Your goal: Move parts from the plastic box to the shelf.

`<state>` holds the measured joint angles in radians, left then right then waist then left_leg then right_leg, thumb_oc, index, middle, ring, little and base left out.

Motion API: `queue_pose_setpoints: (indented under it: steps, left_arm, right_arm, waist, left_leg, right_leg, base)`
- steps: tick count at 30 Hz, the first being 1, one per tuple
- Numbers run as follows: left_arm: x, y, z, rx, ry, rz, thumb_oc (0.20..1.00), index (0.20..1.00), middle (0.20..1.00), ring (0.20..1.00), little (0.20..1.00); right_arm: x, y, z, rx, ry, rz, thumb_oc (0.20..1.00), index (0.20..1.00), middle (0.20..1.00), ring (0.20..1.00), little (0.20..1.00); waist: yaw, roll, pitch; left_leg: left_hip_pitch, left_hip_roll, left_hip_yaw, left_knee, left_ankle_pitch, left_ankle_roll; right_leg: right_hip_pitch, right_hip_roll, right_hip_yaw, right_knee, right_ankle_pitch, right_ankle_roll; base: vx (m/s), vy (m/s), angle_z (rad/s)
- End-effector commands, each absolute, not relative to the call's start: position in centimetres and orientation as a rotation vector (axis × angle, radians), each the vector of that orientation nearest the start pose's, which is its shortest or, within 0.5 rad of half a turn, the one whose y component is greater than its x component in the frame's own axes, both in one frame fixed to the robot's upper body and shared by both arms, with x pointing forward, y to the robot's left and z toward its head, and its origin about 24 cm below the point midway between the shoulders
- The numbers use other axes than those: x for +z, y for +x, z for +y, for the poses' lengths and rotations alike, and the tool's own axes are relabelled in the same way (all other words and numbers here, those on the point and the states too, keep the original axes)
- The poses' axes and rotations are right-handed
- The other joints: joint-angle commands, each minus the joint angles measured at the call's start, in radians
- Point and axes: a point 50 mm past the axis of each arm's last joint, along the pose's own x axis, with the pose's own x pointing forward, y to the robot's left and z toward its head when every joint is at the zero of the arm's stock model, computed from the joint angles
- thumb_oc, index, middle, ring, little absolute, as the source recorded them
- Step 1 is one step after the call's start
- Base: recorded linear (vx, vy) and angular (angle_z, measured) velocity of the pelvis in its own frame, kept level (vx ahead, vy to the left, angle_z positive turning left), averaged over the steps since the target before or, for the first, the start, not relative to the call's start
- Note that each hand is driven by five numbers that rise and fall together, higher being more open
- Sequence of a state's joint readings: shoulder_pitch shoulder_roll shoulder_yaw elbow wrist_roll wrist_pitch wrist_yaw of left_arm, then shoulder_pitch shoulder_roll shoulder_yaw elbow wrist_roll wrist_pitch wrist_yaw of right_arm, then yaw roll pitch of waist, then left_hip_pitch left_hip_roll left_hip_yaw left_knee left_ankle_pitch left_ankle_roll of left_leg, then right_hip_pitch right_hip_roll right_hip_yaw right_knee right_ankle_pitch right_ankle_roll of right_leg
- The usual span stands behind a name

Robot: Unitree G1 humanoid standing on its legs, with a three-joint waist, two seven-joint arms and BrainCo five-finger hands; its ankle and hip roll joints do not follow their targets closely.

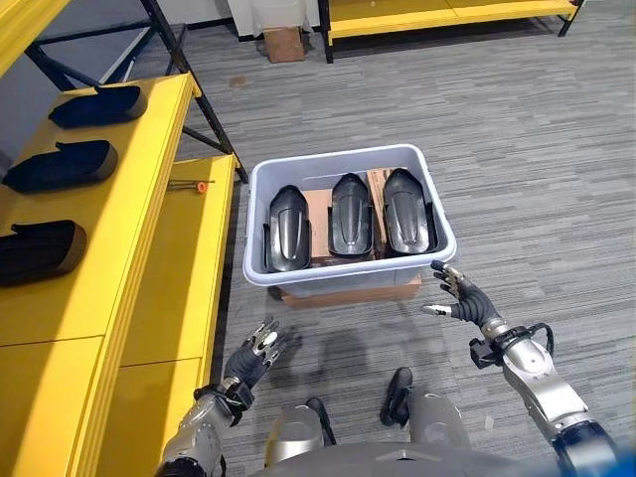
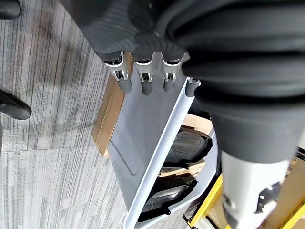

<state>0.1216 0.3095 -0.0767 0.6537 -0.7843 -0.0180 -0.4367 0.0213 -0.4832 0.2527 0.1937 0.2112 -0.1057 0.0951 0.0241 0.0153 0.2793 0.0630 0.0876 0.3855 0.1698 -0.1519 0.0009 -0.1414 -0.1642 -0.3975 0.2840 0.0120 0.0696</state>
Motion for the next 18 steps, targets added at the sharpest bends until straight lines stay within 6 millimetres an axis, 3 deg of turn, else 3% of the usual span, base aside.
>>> queue_pose_setpoints:
  steps: [1,3,5,7,8,10,12,15,18]
  left_arm:
    - [-8.8,15.5,23.9,-0.122,-0.474,0.578,1.000,1.000,1.000,1.000,1.000]
    - [-9.0,15.2,23.7,-0.135,-0.458,0.592,1.000,1.000,1.000,1.000,1.000]
    - [-9.1,15.0,23.6,-0.144,-0.443,0.601,1.000,1.000,1.000,1.000,1.000]
    - [-9.2,15.0,23.6,-0.136,-0.454,0.602,1.000,1.000,1.000,1.000,1.000]
    - [-9.1,15.3,23.5,-0.136,-0.456,0.600,1.000,1.000,1.000,1.000,1.000]
    - [-9.1,15.4,23.4,-0.143,-0.450,0.599,1.000,1.000,1.000,1.000,1.000]
    - [-9.1,15.6,22.9,-0.152,-0.443,0.598,1.000,1.000,1.000,1.000,1.000]
    - [-9.1,15.3,22.7,-0.177,-0.427,0.599,1.000,1.000,1.000,1.000,1.000]
    - [-9.2,14.9,22.6,-0.167,-0.443,0.596,1.000,1.000,1.000,1.000,1.000]
  right_arm:
    - [1.9,24.3,-18.4,0.301,-0.262,0.079,1.000,1.000,1.000,1.000,1.000]
    - [1.8,24.3,-18.4,0.302,-0.260,0.086,1.000,1.000,1.000,1.000,1.000]
    - [1.8,24.4,-18.4,0.312,-0.263,0.087,1.000,1.000,1.000,1.000,1.000]
    - [2.0,24.6,-18.3,0.346,-0.281,0.080,1.000,1.000,1.000,1.000,1.000]
    - [2.5,24.8,-18.1,0.369,-0.293,0.069,1.000,1.000,1.000,1.000,1.000]
    - [2.7,24.9,-17.9,0.377,-0.294,0.068,1.000,1.000,1.000,1.000,1.000]
    - [2.7,25.0,-17.4,0.393,-0.296,0.070,1.000,1.000,1.000,1.000,1.000]
    - [2.3,24.7,-17.4,0.393,-0.303,0.080,1.000,1.000,1.000,1.000,1.000]
    - [2.3,24.6,-17.6,0.403,-0.328,0.078,1.000,1.000,1.000,1.000,1.000]
  waist:
    - [0.046,-0.012,-0.050]
    - [0.042,-0.011,-0.048]
    - [0.039,-0.014,-0.041]
    - [0.034,-0.035,-0.029]
    - [0.026,-0.060,-0.017]
    - [0.020,-0.071,-0.009]
    - [0.009,-0.077,0.003]
    - [0.005,-0.077,-0.001]
    - [0.015,-0.069,-0.011]
  left_leg:
    - [-0.027,-0.051,-0.053,-0.148,0.136,0.061]
    - [-0.007,-0.064,-0.048,-0.161,0.122,0.073]
    - [0.014,-0.063,-0.039,-0.170,0.117,0.070]
    - [0.042,-0.056,-0.026,-0.171,0.101,0.050]
    - [0.064,-0.047,-0.020,-0.162,0.078,0.027]
    - [0.077,-0.040,-0.025,-0.159,0.065,0.019]
    - [0.091,-0.010,-0.042,-0.149,0.036,0.010]
    - [0.073,0.022,-0.078,-0.131,0.058,-0.009]
    - [0.069,0.051,-0.063,-0.130,0.090,-0.043]
  right_leg:
    - [0.015,-0.082,0.096,0.436,-0.073,0.096]
    - [-0.032,-0.095,0.102,0.512,-0.023,0.107]
    - [-0.044,-0.107,0.085,0.486,-0.006,0.105]
    - [-0.034,-0.131,0.050,0.293,0.043,0.112]
    - [-0.023,-0.158,0.034,0.046,0.112,0.127]
    - [-0.022,-0.173,0.048,-0.041,0.166,0.144]
    - [-0.057,-0.196,0.131,-0.070,0.235,0.169]
    - [-0.003,-0.171,0.145,-0.114,0.158,0.175]
    - [0.055,-0.155,0.090,-0.139,0.103,0.158]
  base:
    - [0.06,0.277,-0.18]
    - [0.07,0.136,-0.04]
    - [0.10,-0.003,0.05]
    - [0.18,-0.229,0.04]
    - [0.21,-0.321,-0.06]
    - [0.18,-0.281,-0.19]
    - [0.22,-0.358,-0.06]
    - [0.24,-0.301,0.30]
    - [0.22,-0.212,0.40]
